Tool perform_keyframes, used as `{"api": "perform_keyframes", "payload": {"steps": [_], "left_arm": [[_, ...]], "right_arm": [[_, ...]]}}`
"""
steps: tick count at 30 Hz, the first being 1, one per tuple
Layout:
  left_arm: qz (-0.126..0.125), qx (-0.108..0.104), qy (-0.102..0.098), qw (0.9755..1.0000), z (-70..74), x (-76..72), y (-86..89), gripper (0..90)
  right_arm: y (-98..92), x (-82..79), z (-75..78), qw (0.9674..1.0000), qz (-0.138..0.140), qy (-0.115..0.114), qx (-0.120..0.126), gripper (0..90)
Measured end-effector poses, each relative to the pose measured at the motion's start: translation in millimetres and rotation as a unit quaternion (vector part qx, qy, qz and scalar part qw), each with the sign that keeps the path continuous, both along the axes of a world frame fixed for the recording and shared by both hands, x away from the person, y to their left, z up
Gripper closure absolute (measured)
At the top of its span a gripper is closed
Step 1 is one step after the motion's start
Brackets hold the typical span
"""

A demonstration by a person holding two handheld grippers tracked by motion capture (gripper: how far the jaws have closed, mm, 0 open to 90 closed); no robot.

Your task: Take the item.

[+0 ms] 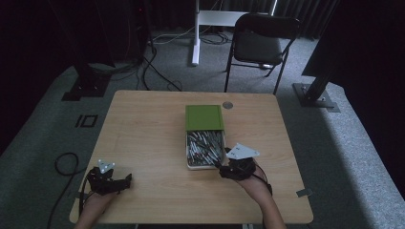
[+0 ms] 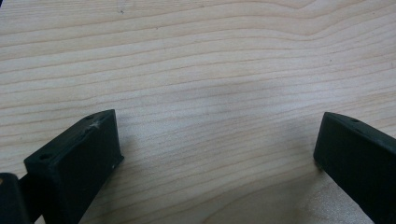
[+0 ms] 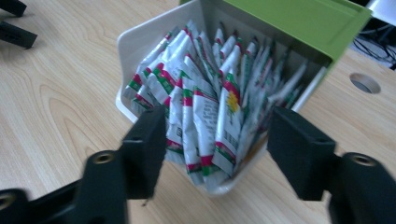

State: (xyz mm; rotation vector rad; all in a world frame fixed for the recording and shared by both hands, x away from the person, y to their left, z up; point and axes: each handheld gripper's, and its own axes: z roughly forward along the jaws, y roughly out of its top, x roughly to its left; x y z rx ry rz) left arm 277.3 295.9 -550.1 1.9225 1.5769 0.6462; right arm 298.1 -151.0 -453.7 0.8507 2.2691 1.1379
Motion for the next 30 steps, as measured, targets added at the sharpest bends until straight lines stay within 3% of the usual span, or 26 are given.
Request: {"api": "perform_keyframes", "payload": {"steps": [5, 9, 11, 14, 21, 30], "left_arm": [[0.0, 0.0, 0.0, 1.0, 0.0, 0.0, 0.0, 1.3], [0.0, 0.0, 0.0, 1.0, 0.0, 0.0, 0.0, 1.3], [0.0, 0.0, 0.0, 1.0, 0.0, 0.0, 0.0, 1.3], [0.0, 0.0, 0.0, 1.0, 0.0, 0.0, 0.0, 1.3], [0.0, 0.0, 0.0, 1.0, 0.0, 0.0, 0.0, 1.3], [0.0, 0.0, 0.0, 1.0, 0.0, 0.0, 0.0, 1.3]], "right_arm": [[9.4, 2.2, -5.3, 0.9997, 0.025, -0.007, -0.006, 53.8], [16.7, 6.6, -11.0, 0.9995, 0.022, -0.007, -0.022, 62.8], [19.1, 8.5, -13.5, 0.9994, 0.023, -0.006, -0.026, 72.0], [21.9, 11.5, -17.3, 0.9992, 0.016, -0.002, -0.036, 76.2], [25.4, 18.7, -25.1, 0.9985, 0.008, 0.019, -0.051, 78.2], [28.0, 22.4, -35.6, 0.9983, -0.011, 0.025, -0.051, 74.3]]}}
